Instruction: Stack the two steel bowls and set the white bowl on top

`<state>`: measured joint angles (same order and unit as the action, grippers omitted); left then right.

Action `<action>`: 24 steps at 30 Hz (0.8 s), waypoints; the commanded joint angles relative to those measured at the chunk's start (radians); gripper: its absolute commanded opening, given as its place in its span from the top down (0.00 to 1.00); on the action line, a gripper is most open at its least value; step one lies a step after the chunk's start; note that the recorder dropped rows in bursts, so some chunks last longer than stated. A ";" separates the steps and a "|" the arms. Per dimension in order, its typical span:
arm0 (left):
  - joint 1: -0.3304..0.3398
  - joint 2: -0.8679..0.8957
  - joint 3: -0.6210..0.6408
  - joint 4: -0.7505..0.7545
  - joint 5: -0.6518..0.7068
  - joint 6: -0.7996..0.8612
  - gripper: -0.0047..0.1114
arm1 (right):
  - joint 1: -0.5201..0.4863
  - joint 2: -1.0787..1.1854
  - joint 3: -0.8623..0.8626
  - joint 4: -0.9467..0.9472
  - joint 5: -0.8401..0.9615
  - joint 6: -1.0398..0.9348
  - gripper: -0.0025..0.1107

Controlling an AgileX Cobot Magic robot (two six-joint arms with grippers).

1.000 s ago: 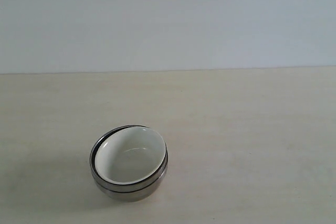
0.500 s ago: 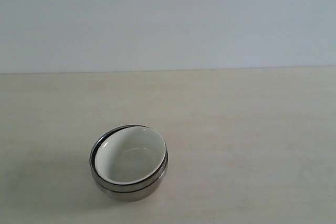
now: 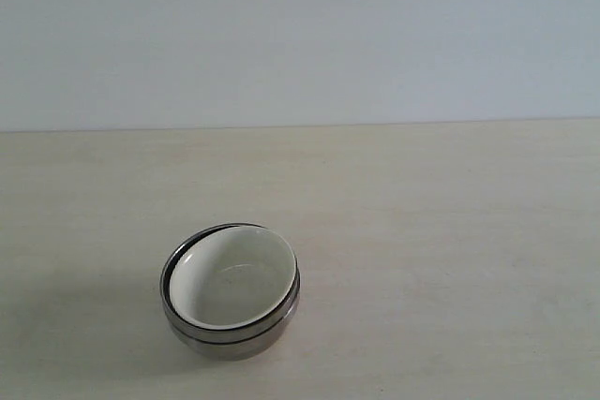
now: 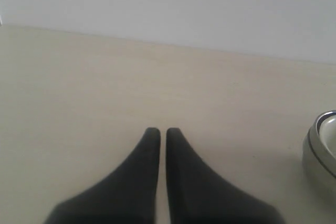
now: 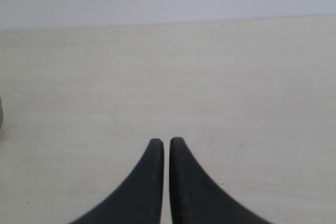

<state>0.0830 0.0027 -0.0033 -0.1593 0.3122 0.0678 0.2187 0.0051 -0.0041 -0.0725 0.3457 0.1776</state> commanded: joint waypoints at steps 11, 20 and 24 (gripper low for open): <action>0.004 -0.003 0.003 0.026 0.011 -0.020 0.93 | -0.001 -0.005 0.004 -0.008 -0.004 -0.001 0.98; -0.058 -0.003 0.003 0.026 0.011 -0.020 0.93 | -0.001 -0.005 0.004 -0.008 -0.004 -0.001 0.98; -0.071 -0.003 0.003 0.026 0.011 -0.020 0.93 | -0.001 -0.005 0.004 -0.008 -0.004 -0.001 0.98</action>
<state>0.0222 0.0027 -0.0033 -0.1349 0.3217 0.0571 0.2187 0.0051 -0.0041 -0.0725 0.3457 0.1776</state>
